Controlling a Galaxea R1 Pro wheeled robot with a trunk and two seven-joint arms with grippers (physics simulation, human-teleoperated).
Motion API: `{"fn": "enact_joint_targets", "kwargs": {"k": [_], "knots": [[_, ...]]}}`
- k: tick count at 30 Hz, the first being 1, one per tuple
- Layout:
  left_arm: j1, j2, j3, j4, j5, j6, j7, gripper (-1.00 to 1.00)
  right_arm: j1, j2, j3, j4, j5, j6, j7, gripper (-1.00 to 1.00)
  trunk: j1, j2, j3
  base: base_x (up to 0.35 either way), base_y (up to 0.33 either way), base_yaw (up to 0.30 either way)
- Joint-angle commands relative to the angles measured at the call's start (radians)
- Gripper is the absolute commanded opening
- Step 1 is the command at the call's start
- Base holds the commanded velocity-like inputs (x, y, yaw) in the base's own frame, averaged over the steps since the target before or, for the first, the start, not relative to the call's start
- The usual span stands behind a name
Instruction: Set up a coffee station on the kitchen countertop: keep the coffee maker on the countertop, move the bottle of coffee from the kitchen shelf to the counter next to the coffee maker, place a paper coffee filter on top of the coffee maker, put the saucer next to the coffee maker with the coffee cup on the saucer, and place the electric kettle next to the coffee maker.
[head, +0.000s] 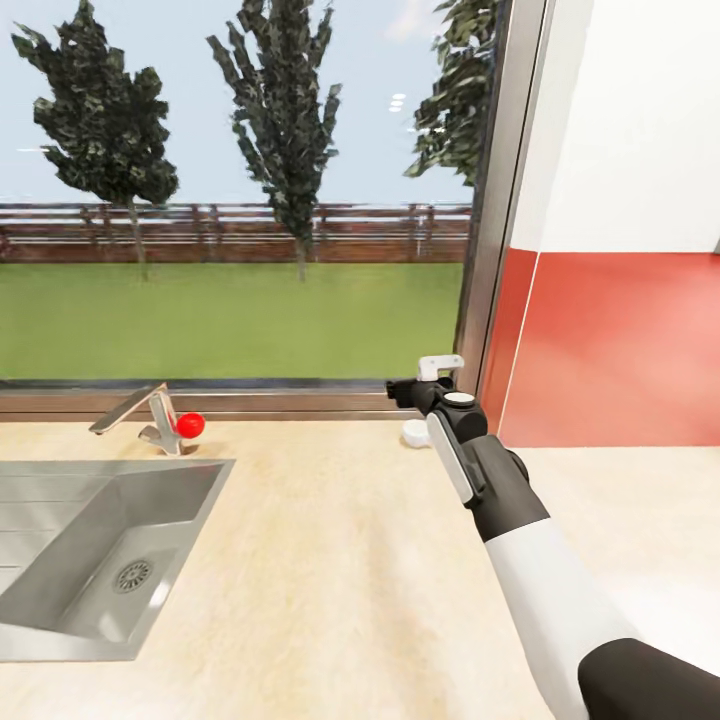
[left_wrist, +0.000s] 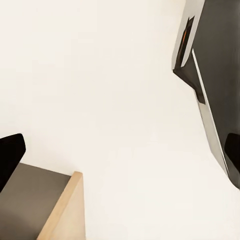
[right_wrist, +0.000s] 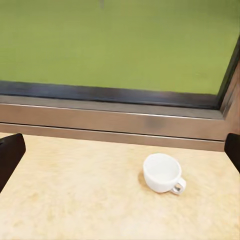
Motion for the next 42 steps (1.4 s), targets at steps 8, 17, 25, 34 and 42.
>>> {"fn": "enact_joint_targets", "kwargs": {"k": [8, 17, 25, 34, 42], "knots": [[0.0, 0.0, 0.008, -0.001, -0.011, 0.004, 0.002, 1.0, -0.001, -0.015, 0.0, -0.002, -0.011, 0.003, -0.011, 1.0, 0.0, -0.002, -0.002, 0.185, -0.002, 0.0], [0.0, -0.001, 0.005, 0.002, -0.012, 0.006, 0.002, 1.0, -0.001, -0.021, 0.001, -0.003, -0.011, 0.003, -0.011, 1.0, 0.0, -0.002, -0.002, 0.086, -0.01, 0.0], [0.0, -0.002, 0.005, 0.012, -0.012, 0.008, 0.002, 1.0, -0.001, -0.021, -0.004, 0.0, -0.01, 0.003, -0.011, 1.0, 0.0, -0.002, -0.002, 0.083, -0.056, 0.0], [0.003, 0.0, 0.005, 0.052, -0.013, 0.009, 0.002, 1.0, -0.021, -0.018, -0.097, 0.002, -0.009, 0.008, -0.081, 1.0, 0.0, -0.002, -0.002, 0.002, -0.002, 0.0], [0.003, -0.001, 0.004, 0.053, -0.013, 0.01, 0.002, 1.0, -0.188, -0.014, -0.1, 0.136, -0.014, 0.085, -0.216, 1.0, 0.0, -0.002, -0.002, 0.0, 0.0, 0.0]]}}
